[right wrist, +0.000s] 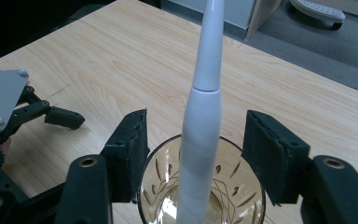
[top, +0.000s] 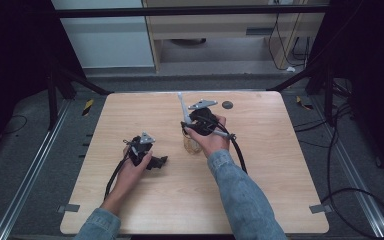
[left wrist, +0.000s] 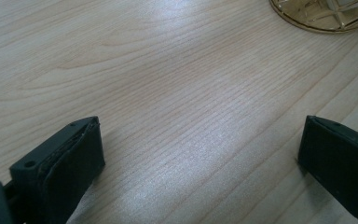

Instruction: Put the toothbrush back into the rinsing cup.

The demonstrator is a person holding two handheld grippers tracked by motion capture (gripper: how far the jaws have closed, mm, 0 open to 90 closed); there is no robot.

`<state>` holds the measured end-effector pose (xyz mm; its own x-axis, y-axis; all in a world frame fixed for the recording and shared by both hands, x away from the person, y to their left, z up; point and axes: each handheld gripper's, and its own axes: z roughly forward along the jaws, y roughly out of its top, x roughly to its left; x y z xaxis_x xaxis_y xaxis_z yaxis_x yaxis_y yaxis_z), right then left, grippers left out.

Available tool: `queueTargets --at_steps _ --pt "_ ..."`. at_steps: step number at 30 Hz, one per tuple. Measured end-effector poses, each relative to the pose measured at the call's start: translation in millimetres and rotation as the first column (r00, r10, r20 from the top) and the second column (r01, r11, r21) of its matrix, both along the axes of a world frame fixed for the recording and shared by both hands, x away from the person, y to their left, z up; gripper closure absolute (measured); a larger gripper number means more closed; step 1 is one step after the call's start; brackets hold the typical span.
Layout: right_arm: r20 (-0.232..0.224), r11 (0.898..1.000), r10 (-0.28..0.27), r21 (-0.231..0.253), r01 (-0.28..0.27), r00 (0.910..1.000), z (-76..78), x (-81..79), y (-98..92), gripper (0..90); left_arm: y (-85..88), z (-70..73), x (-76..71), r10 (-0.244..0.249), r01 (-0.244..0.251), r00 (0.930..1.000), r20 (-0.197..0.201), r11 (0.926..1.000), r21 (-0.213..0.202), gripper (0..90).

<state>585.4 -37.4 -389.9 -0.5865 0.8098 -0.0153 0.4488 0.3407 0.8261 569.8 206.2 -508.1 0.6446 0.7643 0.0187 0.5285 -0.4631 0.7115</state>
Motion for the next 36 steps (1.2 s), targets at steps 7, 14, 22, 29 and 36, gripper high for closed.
queueTargets --at_steps 7,14,22,29,36 --pt "0.026 1.0 -0.017 0.006 0.017 0.9995 5.3 -3.1 -1.9 32.8 0.1 0.0 0.1 -0.002 0.002 1.0 0.0 1.0 0.001 0.0" --pt "0.036 0.999 -0.045 0.003 0.045 0.9983 8.2 -3.3 -5.1 23.3 0.1 0.0 0.1 -0.002 0.002 1.0 0.0 1.0 0.0 0.0" --pt "0.034 0.998 -0.058 -0.003 0.058 0.9977 10.3 -4.8 -8.4 12.3 0.1 0.0 0.1 -0.002 0.002 1.0 0.001 1.0 0.001 0.0" --pt "0.049 0.998 -0.056 0.008 0.055 0.9972 12.7 -8.8 -11.4 10.0 0.1 0.0 0.1 -0.002 0.002 1.0 0.001 1.0 0.0 0.0" --pt "0.056 0.999 -0.052 0.017 0.051 0.997 16.4 -14.7 -16.1 8.9 0.1 0.0 0.1 -0.002 0.002 1.0 0.001 1.0 0.001 0.0"
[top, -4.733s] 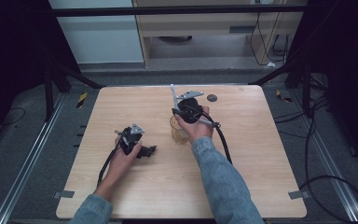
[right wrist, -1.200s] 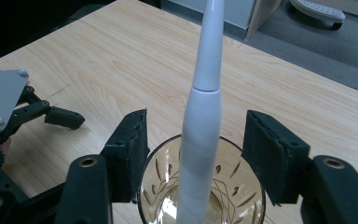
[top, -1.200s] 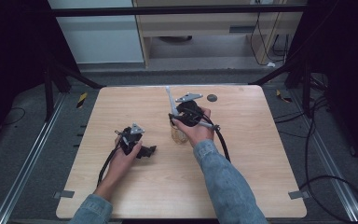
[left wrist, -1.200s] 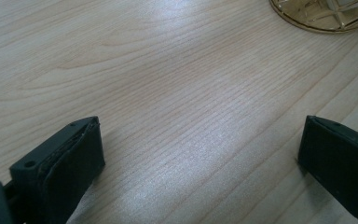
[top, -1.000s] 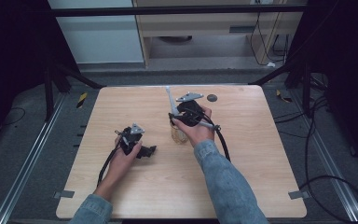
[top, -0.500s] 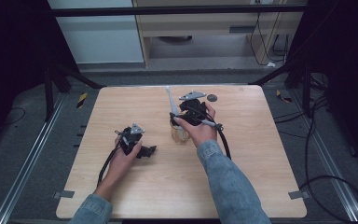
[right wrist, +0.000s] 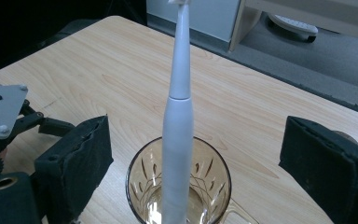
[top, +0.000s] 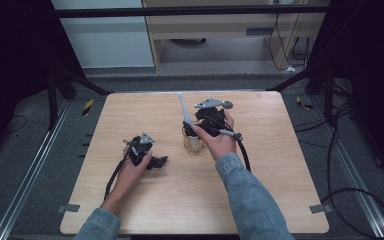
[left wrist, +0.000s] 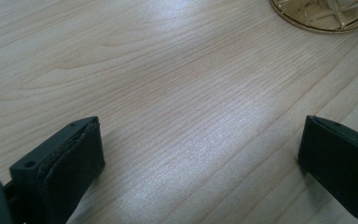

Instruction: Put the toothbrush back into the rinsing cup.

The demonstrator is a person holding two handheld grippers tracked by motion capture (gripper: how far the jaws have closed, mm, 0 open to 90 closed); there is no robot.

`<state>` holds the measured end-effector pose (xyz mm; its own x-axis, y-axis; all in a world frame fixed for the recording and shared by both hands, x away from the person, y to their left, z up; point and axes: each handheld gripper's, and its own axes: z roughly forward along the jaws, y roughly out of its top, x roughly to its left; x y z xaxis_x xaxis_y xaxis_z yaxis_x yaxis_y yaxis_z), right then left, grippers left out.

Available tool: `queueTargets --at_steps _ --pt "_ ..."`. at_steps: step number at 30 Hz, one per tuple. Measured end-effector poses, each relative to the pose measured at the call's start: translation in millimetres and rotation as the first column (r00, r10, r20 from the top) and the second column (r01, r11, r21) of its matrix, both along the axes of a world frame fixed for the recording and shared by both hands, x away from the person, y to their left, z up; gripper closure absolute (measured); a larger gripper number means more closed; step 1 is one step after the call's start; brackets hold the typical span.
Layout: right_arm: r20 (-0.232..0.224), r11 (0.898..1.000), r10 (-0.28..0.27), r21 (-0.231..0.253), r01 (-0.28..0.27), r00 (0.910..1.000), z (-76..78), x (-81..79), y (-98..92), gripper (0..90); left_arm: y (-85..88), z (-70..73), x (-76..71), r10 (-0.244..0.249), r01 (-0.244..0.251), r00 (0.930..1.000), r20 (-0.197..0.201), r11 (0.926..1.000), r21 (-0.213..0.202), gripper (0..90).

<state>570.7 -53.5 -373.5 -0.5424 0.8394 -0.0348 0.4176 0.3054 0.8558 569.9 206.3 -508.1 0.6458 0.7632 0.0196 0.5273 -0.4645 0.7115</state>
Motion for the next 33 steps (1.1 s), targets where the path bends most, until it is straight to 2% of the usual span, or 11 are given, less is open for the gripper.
queueTargets --at_steps 15,27,33 --pt "0.013 1.0 -0.021 0.009 0.02 0.9997 -1.6 -7.5 -15.0 7.9 0.0 0.0 0.0 0.0 0.0 1.0 0.0 1.0 0.0 0.0" --pt "0.001 0.998 -0.052 0.022 0.052 0.9986 -8.5 -16.2 -31.9 5.9 0.0 0.0 -0.2 0.001 -0.001 1.0 -0.002 1.0 0.0 0.0" --pt "-0.009 0.999 -0.05 0.02 0.05 0.9987 -10.5 -20.0 -40.3 7.5 0.1 0.1 -0.1 0.0 0.0 1.0 -0.002 1.0 0.002 0.0"
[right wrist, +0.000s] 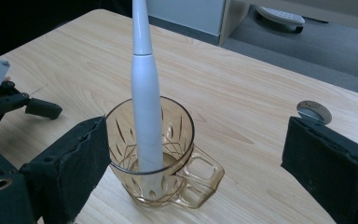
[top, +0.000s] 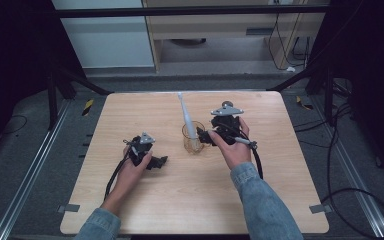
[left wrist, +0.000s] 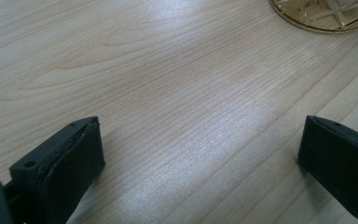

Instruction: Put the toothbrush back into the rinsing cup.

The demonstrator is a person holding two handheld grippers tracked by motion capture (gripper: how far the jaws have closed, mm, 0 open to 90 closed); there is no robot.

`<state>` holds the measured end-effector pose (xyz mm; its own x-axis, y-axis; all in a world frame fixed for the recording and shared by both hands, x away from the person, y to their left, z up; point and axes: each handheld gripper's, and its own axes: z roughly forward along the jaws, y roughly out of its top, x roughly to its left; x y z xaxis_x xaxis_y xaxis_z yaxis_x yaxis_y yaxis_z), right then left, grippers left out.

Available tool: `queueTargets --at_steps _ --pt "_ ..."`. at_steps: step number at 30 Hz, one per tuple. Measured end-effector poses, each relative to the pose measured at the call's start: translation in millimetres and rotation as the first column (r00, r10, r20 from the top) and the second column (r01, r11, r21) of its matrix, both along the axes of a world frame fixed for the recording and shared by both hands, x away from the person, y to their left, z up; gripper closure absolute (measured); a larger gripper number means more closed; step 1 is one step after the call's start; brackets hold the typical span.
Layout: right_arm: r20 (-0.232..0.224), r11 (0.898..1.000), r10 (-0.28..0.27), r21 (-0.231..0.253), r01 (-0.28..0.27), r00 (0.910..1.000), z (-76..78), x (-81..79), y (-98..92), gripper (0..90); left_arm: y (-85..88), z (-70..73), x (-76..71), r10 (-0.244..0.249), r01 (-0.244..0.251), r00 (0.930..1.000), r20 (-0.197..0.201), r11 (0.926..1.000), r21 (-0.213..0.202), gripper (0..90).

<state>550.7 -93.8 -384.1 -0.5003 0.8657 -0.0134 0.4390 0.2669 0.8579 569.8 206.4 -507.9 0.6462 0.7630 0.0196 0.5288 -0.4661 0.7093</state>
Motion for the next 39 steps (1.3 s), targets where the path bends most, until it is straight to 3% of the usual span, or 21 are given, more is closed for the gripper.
queueTargets --at_steps 22,39 --pt "-0.003 1.0 -0.009 -0.013 0.009 1.0 -5.0 -12.4 -18.7 5.7 0.0 0.0 0.0 0.0 0.0 1.0 0.0 1.0 0.001 0.0" --pt "-0.039 0.998 -0.043 -0.052 0.041 0.9983 -31.7 -24.6 -42.4 6.1 -0.1 0.0 -0.1 0.001 -0.001 1.0 -0.001 1.0 0.0 0.0"
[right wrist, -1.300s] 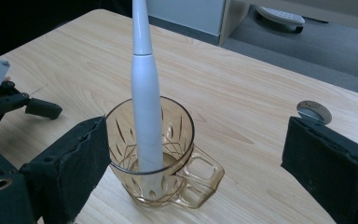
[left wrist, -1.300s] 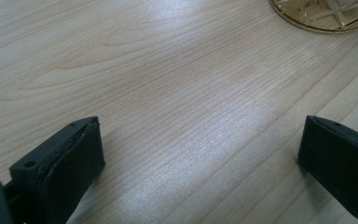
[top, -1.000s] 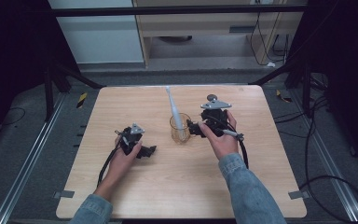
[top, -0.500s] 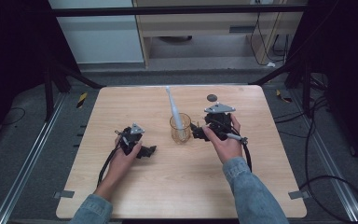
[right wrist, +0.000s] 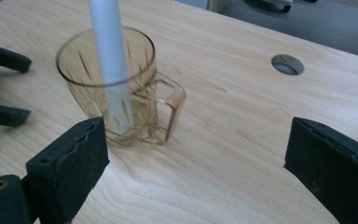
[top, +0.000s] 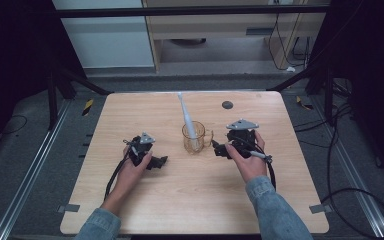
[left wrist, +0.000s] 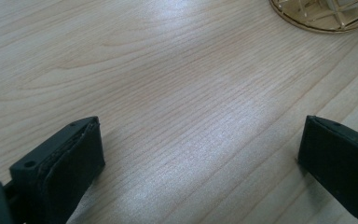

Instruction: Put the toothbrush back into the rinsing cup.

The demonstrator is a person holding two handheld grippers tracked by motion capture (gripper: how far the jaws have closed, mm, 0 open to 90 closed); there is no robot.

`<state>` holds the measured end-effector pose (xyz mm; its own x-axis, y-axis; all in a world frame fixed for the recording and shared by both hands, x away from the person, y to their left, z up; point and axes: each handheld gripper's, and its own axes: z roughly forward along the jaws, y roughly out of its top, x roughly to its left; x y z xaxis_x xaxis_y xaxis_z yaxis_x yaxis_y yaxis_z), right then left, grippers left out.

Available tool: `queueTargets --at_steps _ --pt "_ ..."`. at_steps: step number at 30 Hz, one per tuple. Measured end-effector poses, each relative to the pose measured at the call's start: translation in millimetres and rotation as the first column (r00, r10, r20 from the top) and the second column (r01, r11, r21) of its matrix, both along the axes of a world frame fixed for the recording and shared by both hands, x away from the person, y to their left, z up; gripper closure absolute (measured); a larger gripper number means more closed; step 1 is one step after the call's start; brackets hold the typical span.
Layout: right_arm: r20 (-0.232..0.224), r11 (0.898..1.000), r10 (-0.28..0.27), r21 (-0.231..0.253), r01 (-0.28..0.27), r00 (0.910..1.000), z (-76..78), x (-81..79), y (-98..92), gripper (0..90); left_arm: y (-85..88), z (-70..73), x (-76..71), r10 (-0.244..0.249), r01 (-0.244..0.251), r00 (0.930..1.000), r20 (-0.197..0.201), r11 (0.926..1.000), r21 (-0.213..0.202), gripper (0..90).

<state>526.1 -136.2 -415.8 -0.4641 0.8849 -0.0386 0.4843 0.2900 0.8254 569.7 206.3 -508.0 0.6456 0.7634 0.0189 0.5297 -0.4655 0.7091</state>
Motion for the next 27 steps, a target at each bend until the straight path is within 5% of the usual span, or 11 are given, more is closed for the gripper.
queueTargets --at_steps 27 --pt "-0.065 0.99 -0.139 -0.022 0.137 0.9882 -43.6 4.3 -63.0 8.2 0.1 0.1 0.0 -0.001 0.001 1.0 0.0 1.0 0.002 0.0"
